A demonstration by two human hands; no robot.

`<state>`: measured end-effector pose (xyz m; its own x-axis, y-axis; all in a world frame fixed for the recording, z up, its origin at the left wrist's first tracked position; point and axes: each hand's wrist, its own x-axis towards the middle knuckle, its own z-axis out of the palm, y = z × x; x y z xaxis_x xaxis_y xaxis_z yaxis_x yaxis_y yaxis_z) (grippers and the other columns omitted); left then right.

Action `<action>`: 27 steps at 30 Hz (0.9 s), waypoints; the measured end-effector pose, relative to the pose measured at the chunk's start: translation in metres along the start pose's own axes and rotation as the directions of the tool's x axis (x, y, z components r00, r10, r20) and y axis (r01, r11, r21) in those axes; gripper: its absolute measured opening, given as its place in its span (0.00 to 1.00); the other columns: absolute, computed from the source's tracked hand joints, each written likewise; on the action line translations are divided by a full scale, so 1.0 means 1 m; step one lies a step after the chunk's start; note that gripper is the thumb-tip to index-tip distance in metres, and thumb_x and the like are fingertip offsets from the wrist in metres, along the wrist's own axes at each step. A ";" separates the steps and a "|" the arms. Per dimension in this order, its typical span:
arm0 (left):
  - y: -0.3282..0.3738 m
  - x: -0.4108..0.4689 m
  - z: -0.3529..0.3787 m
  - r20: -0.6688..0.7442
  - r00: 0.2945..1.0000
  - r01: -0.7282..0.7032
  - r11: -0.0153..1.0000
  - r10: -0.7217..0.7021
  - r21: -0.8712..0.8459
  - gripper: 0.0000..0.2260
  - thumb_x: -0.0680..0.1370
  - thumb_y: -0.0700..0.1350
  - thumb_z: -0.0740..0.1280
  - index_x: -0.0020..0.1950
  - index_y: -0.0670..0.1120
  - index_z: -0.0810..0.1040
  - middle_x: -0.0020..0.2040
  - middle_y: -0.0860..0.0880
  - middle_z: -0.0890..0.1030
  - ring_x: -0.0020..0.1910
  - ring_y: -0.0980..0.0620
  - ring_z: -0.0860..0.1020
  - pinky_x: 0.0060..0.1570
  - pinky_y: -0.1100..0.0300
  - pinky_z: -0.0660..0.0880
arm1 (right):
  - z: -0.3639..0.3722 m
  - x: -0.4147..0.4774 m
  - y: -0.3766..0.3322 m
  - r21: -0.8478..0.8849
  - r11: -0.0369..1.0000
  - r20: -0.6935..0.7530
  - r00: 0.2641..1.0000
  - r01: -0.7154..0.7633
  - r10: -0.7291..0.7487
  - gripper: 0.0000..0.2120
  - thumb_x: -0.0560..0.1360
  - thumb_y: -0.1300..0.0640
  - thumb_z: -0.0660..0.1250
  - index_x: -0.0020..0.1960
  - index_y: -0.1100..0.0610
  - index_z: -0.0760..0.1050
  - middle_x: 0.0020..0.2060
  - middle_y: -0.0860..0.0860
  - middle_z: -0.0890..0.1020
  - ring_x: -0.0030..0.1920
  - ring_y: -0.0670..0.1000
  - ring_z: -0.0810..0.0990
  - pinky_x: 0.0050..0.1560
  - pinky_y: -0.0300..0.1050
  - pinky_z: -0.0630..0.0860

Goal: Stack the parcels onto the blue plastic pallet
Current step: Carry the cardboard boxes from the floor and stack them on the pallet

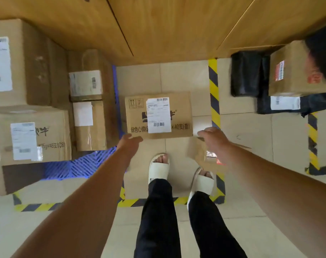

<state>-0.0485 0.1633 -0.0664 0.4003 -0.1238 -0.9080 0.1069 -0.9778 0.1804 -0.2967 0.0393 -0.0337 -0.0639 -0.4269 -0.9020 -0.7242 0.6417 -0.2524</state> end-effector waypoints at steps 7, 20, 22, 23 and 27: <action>0.005 0.081 0.007 -0.114 0.993 -0.008 0.991 -0.007 -0.136 0.38 0.68 0.54 0.70 0.75 0.43 0.62 0.67 0.42 0.74 0.64 0.40 0.75 0.63 0.47 0.73 | 0.050 0.095 -0.024 0.105 0.994 -0.014 1.000 -0.006 0.008 0.41 0.78 0.47 0.67 0.82 0.53 0.48 0.76 0.54 0.65 0.73 0.58 0.66 0.62 0.48 0.66; -0.032 -0.018 -0.029 0.083 0.995 0.085 0.872 -0.051 -0.483 0.35 0.68 0.65 0.69 0.70 0.49 0.68 0.58 0.46 0.79 0.50 0.46 0.81 0.42 0.52 0.78 | 0.019 -0.026 -0.039 0.340 0.934 0.118 0.990 -0.113 0.077 0.31 0.67 0.37 0.70 0.66 0.49 0.73 0.57 0.55 0.82 0.49 0.55 0.83 0.38 0.46 0.79; -0.044 -0.071 -0.050 0.110 0.993 0.099 0.850 -0.049 -0.517 0.39 0.64 0.67 0.69 0.70 0.51 0.70 0.63 0.47 0.78 0.55 0.46 0.80 0.53 0.47 0.76 | -0.002 -0.092 -0.041 0.333 0.934 0.107 0.989 -0.131 0.100 0.28 0.69 0.36 0.68 0.65 0.48 0.74 0.56 0.54 0.82 0.48 0.55 0.82 0.36 0.46 0.77; -0.045 -0.105 -0.063 0.118 0.992 0.109 0.839 -0.054 -0.533 0.36 0.64 0.68 0.69 0.68 0.52 0.72 0.63 0.47 0.78 0.57 0.46 0.79 0.56 0.45 0.75 | -0.014 -0.129 -0.043 0.328 0.934 0.105 0.988 -0.138 0.109 0.27 0.71 0.36 0.67 0.65 0.49 0.74 0.56 0.54 0.82 0.48 0.54 0.82 0.37 0.46 0.77; -0.043 -0.241 -0.109 0.162 0.982 0.172 0.798 -0.094 -0.577 0.26 0.74 0.66 0.65 0.65 0.52 0.75 0.65 0.47 0.76 0.63 0.44 0.74 0.62 0.37 0.70 | -0.053 -0.264 -0.048 0.305 0.944 0.065 0.992 -0.125 0.110 0.31 0.72 0.28 0.63 0.66 0.47 0.73 0.58 0.53 0.81 0.56 0.55 0.79 0.50 0.54 0.77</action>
<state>-0.0501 0.2542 0.1862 0.2361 -0.0567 -0.9701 0.6796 -0.7039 0.2065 -0.2810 0.0873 0.2352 -0.0981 -0.3112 -0.9453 -0.4665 0.8534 -0.2326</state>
